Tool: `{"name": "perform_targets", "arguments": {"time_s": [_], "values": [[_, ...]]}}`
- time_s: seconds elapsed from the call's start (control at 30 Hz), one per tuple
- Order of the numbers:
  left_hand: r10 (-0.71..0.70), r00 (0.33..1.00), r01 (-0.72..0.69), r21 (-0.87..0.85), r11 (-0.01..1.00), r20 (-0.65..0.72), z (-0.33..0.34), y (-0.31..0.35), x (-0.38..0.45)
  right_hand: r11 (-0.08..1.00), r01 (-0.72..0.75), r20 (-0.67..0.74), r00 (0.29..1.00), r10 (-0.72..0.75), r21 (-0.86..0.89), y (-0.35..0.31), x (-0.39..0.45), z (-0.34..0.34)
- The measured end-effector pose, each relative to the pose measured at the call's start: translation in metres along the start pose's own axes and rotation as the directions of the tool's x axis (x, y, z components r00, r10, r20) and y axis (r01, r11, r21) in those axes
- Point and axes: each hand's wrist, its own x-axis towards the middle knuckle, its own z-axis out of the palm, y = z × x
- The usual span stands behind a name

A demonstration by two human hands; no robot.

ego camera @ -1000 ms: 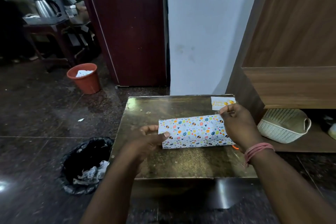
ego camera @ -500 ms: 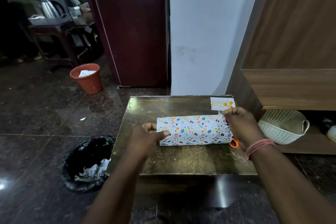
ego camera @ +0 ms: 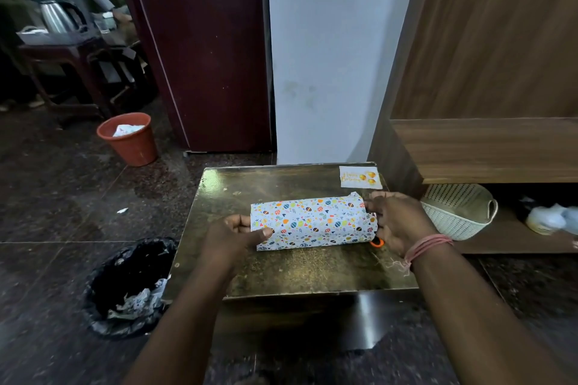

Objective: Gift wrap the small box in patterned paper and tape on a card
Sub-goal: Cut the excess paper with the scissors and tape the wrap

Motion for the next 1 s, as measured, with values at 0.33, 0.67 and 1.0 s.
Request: {"name": "perform_targets", "arguments": {"time_s": [0.33,0.67,1.0], "values": [[0.073,0.997,-0.073,-0.028,0.997,0.008,-0.002,-0.001,-0.011,0.996,0.087,-0.088,0.992,-0.087,-0.004,0.017,0.000,0.003],[0.075,0.997,-0.078,0.099,0.992,0.036,-0.003,-0.021,-0.012,0.974,0.173,-0.111,0.976,-0.190,-0.145,0.029,-0.004,0.009],[0.165,0.980,-0.116,0.353,0.928,-0.110,-0.002,-0.032,-0.012,0.952,0.263,-0.093,0.955,-0.280,-0.159,0.015,-0.032,0.014]]}}
